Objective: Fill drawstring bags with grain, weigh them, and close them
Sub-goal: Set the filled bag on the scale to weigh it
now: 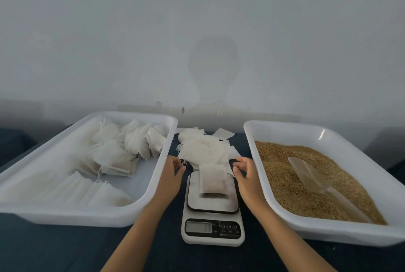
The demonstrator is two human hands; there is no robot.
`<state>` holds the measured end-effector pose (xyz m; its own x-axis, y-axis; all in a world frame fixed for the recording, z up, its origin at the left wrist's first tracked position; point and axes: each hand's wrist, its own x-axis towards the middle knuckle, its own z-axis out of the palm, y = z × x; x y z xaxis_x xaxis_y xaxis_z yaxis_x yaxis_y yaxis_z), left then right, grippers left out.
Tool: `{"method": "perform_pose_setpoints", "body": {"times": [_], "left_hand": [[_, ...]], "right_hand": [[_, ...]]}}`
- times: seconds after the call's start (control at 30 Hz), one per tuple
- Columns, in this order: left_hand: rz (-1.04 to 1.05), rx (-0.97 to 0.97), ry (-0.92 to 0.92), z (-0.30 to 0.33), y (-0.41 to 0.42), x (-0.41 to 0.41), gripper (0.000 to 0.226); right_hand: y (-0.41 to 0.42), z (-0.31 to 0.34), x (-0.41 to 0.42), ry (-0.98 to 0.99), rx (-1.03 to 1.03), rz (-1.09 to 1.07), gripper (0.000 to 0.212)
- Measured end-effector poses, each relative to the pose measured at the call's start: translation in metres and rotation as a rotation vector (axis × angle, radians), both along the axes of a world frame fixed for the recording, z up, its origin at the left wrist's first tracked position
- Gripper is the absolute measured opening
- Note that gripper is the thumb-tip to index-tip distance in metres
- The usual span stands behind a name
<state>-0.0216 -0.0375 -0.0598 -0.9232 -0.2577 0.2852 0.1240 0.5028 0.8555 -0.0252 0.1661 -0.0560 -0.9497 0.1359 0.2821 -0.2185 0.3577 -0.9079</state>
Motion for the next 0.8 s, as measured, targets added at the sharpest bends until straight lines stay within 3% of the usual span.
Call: {"method": "perform_pose_setpoints", "body": {"times": [0.6,0.8], "left_hand": [[-0.005,-0.072,0.04,-0.008,-0.005,-0.008,0.014],[-0.065,-0.1,-0.017,-0.007,0.007,-0.015,0.005]], "right_hand": [[-0.001,-0.006,-0.01,-0.017,-0.038,-0.041,0.021],[-0.009,-0.004,-0.015,-0.083,-0.009,0.012,0.02]]}}
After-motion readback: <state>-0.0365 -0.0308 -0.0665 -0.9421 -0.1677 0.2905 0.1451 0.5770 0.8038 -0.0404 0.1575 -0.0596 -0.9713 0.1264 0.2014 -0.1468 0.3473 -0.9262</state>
